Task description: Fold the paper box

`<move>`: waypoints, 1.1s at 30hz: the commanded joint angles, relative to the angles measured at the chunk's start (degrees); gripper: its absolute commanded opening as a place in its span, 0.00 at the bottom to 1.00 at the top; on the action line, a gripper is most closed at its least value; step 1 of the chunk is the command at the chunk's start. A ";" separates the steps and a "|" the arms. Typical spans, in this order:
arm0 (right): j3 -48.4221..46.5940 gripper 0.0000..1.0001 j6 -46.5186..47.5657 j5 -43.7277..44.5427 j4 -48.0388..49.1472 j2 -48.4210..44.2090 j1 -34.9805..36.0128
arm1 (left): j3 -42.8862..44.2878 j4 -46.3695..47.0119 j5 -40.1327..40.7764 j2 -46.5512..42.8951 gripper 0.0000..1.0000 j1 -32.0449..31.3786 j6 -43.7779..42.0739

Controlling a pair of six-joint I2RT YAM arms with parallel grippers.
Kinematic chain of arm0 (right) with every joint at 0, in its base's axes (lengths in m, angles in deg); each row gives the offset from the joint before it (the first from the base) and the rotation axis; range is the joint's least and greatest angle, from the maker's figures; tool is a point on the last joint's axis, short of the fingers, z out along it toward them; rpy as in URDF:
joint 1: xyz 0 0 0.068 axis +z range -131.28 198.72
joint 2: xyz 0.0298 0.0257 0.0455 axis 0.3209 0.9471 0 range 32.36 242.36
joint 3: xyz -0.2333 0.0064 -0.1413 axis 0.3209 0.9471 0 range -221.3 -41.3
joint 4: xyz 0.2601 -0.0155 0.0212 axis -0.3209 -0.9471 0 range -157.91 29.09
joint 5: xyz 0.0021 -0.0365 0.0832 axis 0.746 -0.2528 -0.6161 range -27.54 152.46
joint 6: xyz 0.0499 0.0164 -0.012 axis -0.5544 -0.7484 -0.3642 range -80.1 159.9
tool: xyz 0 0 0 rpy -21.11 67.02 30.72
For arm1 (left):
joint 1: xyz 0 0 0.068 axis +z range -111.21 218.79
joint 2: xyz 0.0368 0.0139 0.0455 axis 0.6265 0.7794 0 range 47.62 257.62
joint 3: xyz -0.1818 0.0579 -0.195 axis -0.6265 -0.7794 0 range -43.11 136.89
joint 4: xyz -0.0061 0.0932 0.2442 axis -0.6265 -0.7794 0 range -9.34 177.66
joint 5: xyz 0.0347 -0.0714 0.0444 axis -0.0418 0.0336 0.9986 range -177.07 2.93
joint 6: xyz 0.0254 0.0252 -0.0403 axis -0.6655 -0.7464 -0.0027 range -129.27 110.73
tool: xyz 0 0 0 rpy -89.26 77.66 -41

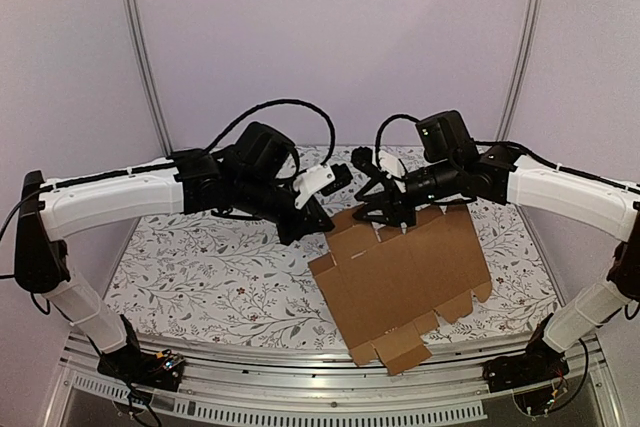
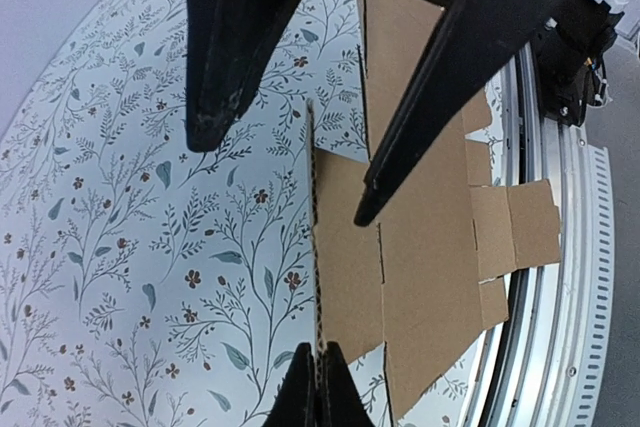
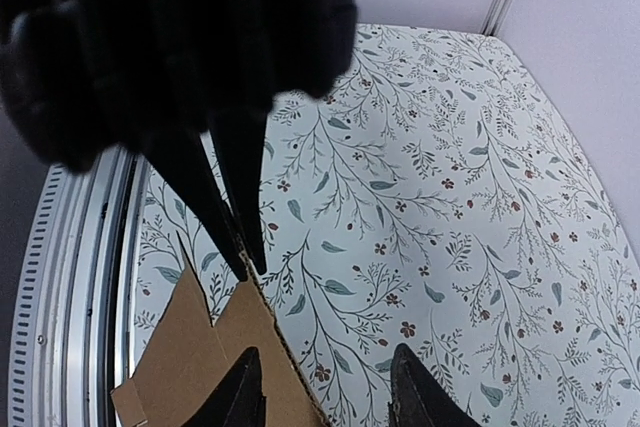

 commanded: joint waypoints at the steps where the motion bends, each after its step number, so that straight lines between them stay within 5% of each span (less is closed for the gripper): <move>1: -1.37 0.36 -0.76 -2.54 0.61 0.95 0.41 | -1.01 1.99 -1.65 -1.29 0.02 -0.98 0.46; 11: -1.11 0.05 -0.26 -3.86 -1.17 0.91 0.46 | -2.48 4.49 -1.51 -3.23 0.07 -0.92 0.47; 16: -0.86 0.00 0.38 -3.69 -1.61 -0.11 0.40 | -3.97 7.11 1.45 -4.74 0.23 -0.53 2.04; 20: -0.72 0.00 0.80 -2.64 -2.11 -1.40 0.42 | -6.60 11.74 4.19 -7.51 0.44 0.78 5.24; 21: -0.63 0.00 0.89 -2.25 -2.09 -1.75 0.40 | -7.45 13.01 4.47 -8.43 0.61 1.30 6.48; 22: -0.40 0.00 0.93 -1.99 -2.14 -2.18 0.45 | -8.38 14.54 4.53 -9.47 0.93 1.91 7.50; 23: -0.22 0.00 1.00 -1.61 -2.06 -2.72 0.45 | -9.32 15.81 4.27 -10.39 0.99 2.60 8.44; 33: 3.78 0.00 -4.10 3.73 3.07 -12.11 0.41 | -16.45 23.68 -1.27 -15.50 1.00 10.93 22.61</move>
